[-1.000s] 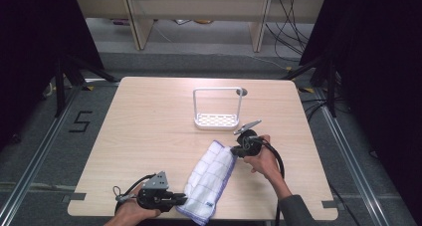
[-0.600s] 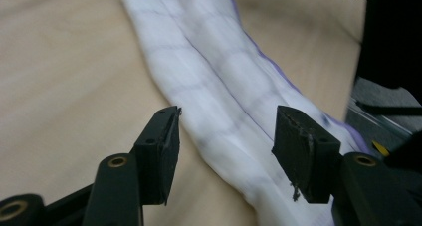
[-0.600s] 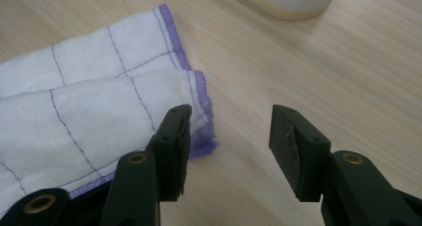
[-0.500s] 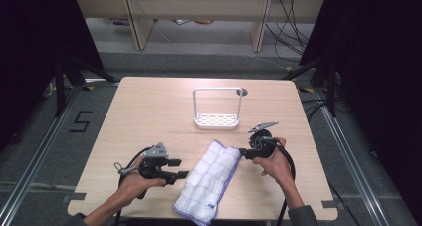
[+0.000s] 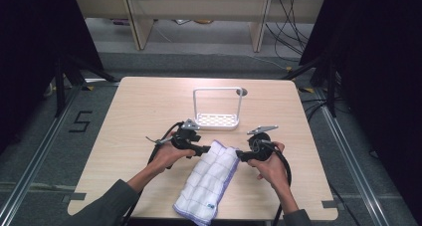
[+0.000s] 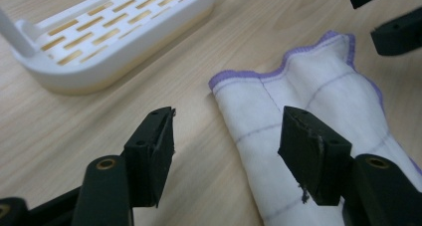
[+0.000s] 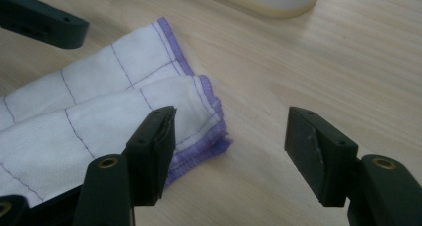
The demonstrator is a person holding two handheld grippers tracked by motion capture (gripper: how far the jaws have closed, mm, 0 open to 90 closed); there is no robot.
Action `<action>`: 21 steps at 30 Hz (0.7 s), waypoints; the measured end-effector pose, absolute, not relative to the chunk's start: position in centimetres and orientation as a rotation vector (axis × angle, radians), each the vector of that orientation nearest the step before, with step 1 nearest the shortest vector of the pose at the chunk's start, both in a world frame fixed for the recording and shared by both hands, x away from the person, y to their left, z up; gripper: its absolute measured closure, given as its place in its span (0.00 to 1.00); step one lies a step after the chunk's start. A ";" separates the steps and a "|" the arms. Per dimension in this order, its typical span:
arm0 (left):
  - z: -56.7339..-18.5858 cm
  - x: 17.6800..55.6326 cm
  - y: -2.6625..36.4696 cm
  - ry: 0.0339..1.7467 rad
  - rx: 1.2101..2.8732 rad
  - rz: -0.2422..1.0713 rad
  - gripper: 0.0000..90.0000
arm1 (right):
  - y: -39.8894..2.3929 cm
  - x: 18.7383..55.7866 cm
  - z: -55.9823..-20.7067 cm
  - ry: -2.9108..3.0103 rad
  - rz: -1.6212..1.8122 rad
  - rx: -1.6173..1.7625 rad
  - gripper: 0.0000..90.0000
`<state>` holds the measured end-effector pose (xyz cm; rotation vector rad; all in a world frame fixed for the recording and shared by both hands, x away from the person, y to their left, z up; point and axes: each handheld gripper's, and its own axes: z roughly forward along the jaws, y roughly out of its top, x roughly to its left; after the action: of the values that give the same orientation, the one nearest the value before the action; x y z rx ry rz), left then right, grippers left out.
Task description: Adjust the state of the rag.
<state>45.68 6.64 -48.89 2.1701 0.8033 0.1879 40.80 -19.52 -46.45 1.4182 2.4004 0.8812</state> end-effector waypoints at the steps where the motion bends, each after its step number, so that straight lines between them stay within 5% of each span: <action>1: -48.9 45.7 6.6 0.803 2.170 0.188 0.42 | -19.5 40.8 -46.5 2.400 0.881 1.418 0.42; 11: -50.2 47.2 4.2 0.796 2.231 0.195 0.45 | -18.9 41.2 -47.9 2.399 0.847 1.429 0.38; 21: -50.6 46.8 3.5 0.669 2.269 0.202 0.92 | -18.9 41.2 -47.8 2.365 0.822 1.431 0.38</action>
<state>46.79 3.47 -50.57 2.2694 0.6695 0.2020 41.20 -18.87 -47.80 1.4315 2.3647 0.8223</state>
